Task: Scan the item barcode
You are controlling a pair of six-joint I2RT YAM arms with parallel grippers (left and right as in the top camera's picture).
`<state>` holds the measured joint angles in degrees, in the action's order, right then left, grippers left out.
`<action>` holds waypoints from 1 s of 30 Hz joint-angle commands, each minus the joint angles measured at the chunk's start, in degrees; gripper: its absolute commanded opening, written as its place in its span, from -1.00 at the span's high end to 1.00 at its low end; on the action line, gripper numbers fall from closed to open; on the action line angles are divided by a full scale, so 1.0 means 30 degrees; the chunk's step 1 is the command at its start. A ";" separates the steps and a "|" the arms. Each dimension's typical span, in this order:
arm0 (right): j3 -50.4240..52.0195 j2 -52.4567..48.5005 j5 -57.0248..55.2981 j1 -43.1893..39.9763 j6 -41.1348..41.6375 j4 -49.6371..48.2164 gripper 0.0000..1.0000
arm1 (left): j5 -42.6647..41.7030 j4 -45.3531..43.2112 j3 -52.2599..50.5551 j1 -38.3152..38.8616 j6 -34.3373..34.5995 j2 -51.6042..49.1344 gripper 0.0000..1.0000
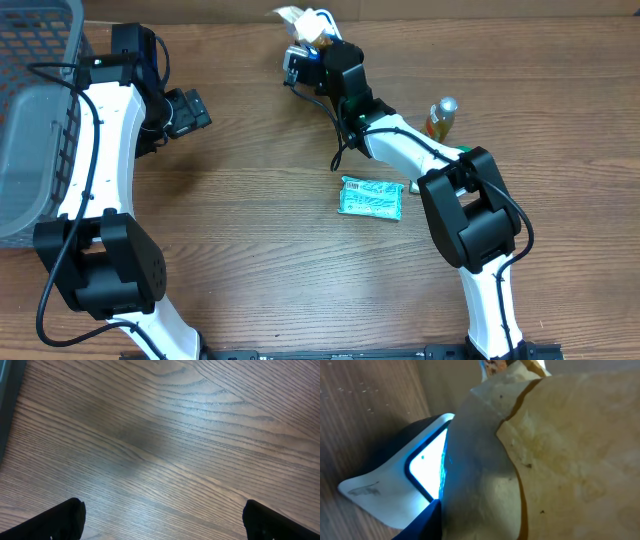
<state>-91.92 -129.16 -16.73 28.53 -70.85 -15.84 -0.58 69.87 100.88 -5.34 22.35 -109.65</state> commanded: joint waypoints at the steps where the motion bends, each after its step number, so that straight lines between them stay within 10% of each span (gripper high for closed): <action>1: -0.0423 0.0044 0.0168 -0.0087 0.0175 0.0153 0.93 | 0.0255 -0.0015 0.0408 -0.0036 -0.0029 0.0080 -0.99; 19: -0.0423 0.0044 0.0459 -0.0095 0.0831 0.1501 0.93 | 0.0255 -0.0015 0.0408 -0.0036 -0.0029 0.0080 -0.99; 30: -0.0503 0.2572 0.0670 -0.0095 0.6535 0.1872 0.93 | 0.0255 -0.0015 0.0408 -0.0036 -0.0029 0.0080 -0.99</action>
<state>-91.92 -128.66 -17.15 28.53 -59.96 -11.92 -0.58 69.84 100.88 -5.34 22.35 -109.65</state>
